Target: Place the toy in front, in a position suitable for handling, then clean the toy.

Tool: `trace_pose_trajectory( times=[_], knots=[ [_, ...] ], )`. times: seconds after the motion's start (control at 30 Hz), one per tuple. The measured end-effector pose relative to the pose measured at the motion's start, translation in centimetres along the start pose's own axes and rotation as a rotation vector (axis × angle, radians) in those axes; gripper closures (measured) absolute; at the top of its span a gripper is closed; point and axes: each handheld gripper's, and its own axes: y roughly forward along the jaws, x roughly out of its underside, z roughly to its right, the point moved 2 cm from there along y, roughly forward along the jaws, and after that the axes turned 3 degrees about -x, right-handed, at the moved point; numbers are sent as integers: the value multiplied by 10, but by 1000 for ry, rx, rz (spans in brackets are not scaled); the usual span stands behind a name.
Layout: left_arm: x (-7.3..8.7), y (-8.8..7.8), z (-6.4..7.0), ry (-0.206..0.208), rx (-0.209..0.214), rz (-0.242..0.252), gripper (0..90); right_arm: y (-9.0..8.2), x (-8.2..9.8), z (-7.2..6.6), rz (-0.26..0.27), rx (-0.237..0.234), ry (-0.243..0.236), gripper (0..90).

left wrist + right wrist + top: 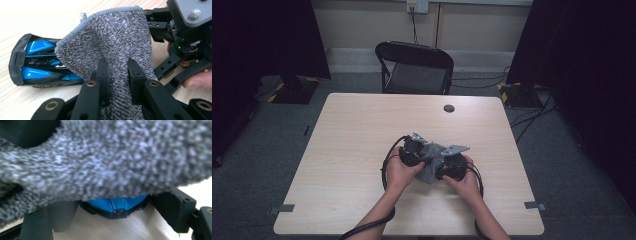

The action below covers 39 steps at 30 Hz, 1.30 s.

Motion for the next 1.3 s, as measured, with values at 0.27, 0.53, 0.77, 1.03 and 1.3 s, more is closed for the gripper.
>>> trace_pose_trajectory(
  times=[0.27, 0.53, 0.77, 1.03, 1.3],
  knots=[
    [-3, 7, 0, 9, 5, 3, 750, 0, 0, 0, 0, -1, 2, 227],
    [1, 13, -2, -10, 15, -2, 750, 0, 0, 0, -1, -1, 0, 227],
    [-1, 13, -1, 3, 12, 3, 750, 0, 0, 0, 0, -1, 1, 228],
    [-1, 18, 1, 18, 8, 13, 750, 0, 0, 0, -1, 0, 2, 227],
    [-1, 24, 3, 27, 6, 3, 750, 0, 0, 0, 0, -1, 3, 227]
  ],
)
